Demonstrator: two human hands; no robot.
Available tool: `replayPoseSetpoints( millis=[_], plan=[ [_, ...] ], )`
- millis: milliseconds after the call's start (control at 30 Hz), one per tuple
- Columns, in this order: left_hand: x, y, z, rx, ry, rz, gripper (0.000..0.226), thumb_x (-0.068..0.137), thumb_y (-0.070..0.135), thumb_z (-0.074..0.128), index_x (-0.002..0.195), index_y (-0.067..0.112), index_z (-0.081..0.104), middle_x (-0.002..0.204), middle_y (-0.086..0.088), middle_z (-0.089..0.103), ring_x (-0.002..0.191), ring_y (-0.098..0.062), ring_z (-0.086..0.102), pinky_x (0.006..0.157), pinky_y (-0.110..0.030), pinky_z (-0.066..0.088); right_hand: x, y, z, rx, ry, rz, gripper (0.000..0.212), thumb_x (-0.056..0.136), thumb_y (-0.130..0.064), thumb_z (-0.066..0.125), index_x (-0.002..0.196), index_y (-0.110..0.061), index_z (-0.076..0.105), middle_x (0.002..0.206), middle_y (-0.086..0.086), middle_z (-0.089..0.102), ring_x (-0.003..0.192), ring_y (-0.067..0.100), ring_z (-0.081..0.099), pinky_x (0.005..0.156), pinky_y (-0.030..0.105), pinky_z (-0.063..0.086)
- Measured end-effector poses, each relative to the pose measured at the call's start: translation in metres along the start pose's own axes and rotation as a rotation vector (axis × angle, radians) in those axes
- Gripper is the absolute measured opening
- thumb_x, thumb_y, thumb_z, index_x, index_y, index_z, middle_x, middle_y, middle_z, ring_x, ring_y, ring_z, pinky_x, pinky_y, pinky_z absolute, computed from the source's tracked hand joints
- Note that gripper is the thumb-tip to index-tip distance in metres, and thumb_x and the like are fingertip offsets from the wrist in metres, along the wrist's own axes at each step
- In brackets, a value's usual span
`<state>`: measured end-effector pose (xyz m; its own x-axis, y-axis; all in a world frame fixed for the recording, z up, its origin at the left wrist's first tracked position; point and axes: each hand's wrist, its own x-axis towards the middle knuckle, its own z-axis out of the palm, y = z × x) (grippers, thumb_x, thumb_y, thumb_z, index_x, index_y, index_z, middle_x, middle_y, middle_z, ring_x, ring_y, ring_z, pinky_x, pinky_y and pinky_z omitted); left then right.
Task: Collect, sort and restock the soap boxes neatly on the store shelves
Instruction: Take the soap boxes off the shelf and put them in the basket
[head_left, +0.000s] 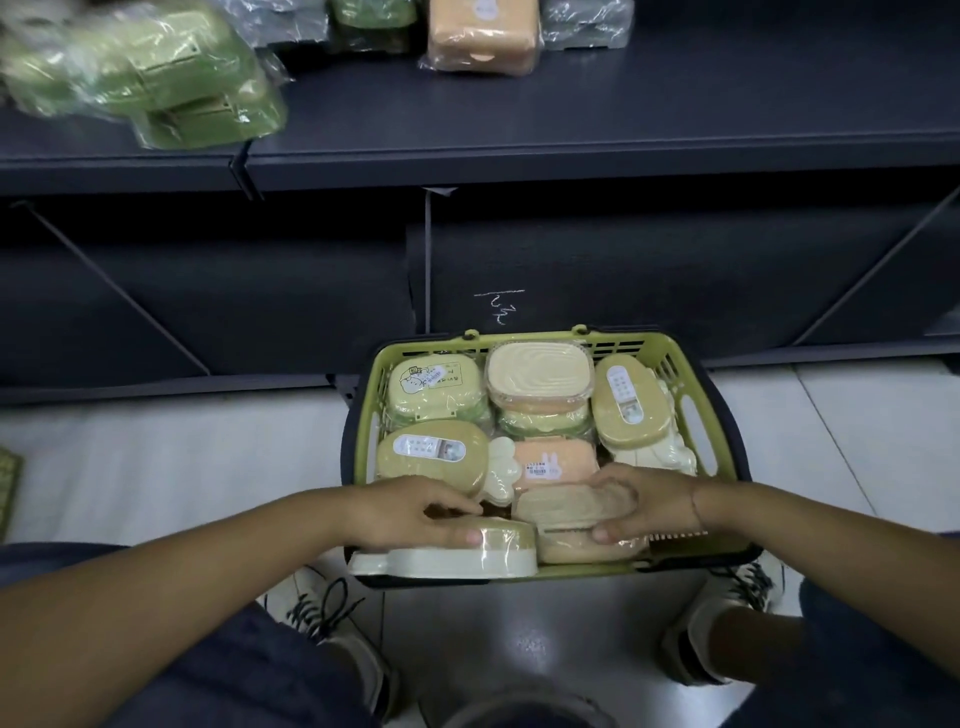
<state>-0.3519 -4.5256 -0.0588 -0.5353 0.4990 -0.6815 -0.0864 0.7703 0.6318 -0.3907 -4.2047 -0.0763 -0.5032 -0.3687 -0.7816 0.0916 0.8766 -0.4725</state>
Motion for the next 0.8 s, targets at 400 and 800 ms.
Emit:
replayPoseSetpoints(
  millis=[400, 800],
  plan=[
    [0.014, -0.003, 0.03, 0.647, 0.359, -0.06, 0.067, 0.088, 0.068, 0.045, 0.139, 0.024, 0.044, 0.138, 0.005, 0.046, 0.125, -0.017, 0.044, 0.095, -0.033, 0.041, 0.005, 0.03, 0.008, 0.27, 0.02, -0.015, 0.043, 0.085, -0.023, 0.072, 0.126, -0.025, 0.058, 0.12, -0.007, 0.059, 0.106, 0.001, 0.055, 0.078, 0.006, 0.043],
    [0.028, -0.052, 0.039, 1.044, 0.691, 0.288, 0.061, 0.088, 0.065, 0.028, 0.097, 0.015, 0.061, 0.093, -0.003, 0.063, 0.076, -0.019, 0.062, 0.062, -0.028, 0.054, 0.021, 0.031, 0.03, -0.067, 0.152, -0.047, 0.078, 0.069, -0.066, 0.072, 0.13, -0.021, 0.057, 0.124, -0.002, 0.057, 0.111, 0.012, 0.054, 0.097, 0.026, 0.044]
  ],
)
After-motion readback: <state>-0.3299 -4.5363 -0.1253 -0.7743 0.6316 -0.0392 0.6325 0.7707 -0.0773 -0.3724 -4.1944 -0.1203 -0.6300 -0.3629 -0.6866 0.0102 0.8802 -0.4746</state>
